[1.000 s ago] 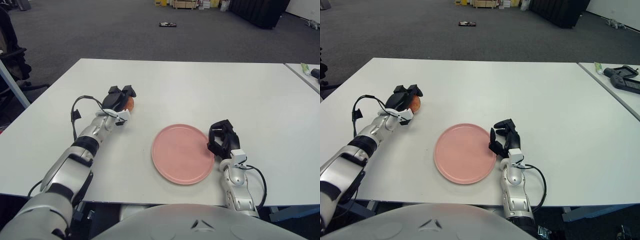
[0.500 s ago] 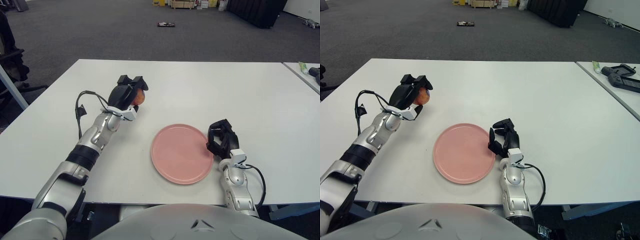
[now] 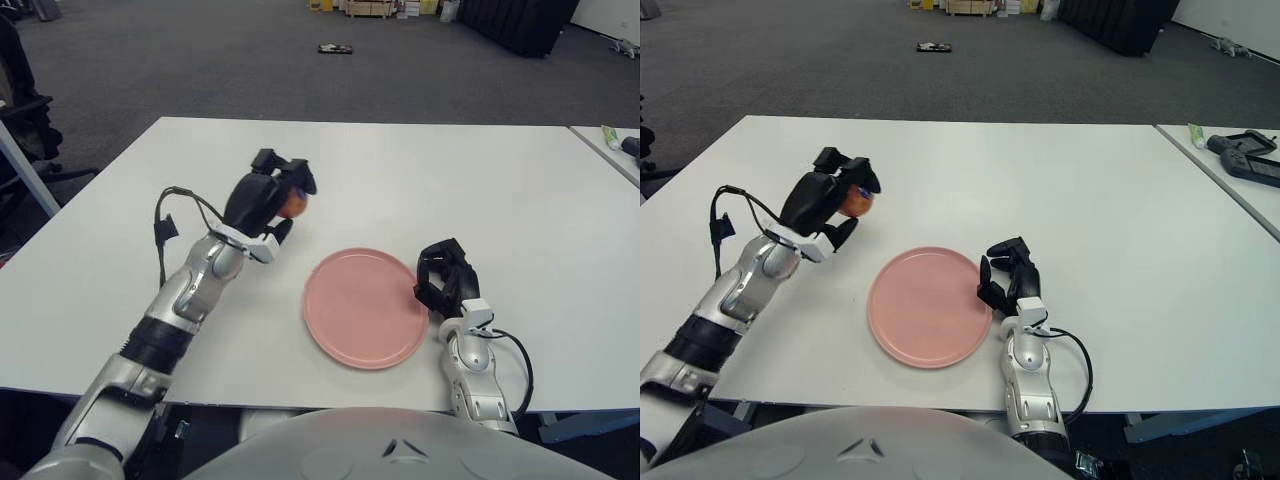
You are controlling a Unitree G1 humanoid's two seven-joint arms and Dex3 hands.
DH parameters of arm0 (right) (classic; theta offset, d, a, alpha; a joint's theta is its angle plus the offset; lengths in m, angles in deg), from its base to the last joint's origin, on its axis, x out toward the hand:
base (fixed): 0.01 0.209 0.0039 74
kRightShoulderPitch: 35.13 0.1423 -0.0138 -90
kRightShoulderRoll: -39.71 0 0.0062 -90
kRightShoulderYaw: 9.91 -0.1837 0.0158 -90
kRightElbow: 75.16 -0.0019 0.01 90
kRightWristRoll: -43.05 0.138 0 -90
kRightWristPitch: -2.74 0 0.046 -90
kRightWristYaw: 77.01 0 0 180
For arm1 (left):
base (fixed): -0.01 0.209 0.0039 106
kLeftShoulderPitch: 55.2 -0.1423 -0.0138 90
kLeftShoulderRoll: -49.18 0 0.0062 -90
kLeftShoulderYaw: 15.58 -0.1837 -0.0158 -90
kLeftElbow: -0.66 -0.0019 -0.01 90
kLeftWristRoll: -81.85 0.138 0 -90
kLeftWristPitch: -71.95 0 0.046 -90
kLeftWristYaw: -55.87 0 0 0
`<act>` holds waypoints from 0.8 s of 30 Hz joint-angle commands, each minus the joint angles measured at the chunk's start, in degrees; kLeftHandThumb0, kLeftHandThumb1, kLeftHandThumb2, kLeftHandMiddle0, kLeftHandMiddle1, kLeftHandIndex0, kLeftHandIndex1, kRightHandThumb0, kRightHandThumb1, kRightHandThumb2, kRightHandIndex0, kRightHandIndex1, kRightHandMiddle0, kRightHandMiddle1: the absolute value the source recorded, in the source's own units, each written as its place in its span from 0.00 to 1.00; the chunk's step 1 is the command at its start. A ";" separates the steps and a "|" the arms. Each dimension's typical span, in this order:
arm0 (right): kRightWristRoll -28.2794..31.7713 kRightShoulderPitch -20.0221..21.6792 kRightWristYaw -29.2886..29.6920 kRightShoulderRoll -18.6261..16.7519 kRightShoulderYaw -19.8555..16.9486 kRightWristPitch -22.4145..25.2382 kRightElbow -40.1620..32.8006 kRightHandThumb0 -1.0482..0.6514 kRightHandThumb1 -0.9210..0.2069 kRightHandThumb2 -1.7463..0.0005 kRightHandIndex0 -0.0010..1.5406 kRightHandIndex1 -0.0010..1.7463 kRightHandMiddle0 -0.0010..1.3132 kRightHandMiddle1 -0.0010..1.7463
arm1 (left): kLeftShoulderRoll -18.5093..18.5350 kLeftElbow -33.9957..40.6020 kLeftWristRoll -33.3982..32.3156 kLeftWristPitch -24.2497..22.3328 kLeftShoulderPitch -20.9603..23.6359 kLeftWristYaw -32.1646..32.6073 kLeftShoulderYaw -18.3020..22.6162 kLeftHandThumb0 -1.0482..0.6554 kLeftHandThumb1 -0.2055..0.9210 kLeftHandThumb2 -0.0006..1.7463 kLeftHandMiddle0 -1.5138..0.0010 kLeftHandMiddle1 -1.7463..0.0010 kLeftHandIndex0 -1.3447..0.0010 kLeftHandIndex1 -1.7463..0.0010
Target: Put the apple into the plate.
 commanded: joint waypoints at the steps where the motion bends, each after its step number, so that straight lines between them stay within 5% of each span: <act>1: 0.88 0.80 -0.15 -0.26 -0.62 0.05 0.46 0.39 0.25 0.47 0.37 0.96 0.28 1.00 | 0.31 4.64 -1.87 0.30 -1.71 -4.43 -0.24 0.61 0.09 0.99 0.35 0.11 0.48 0.00; 10: 0.94 0.75 -0.15 -0.50 -0.72 0.50 0.08 0.38 0.26 0.47 0.38 0.97 0.29 1.00 | 0.46 9.73 -5.84 1.62 -4.27 -15.41 -3.33 0.61 0.14 0.96 0.38 0.10 0.51 0.00; 24: 0.67 0.60 0.51 -1.15 -1.17 0.05 -0.18 0.38 0.27 0.45 0.36 0.97 0.29 1.00 | 0.38 2.39 -8.78 9.87 -0.72 -27.28 -9.09 0.61 0.21 0.92 0.43 0.07 0.54 0.00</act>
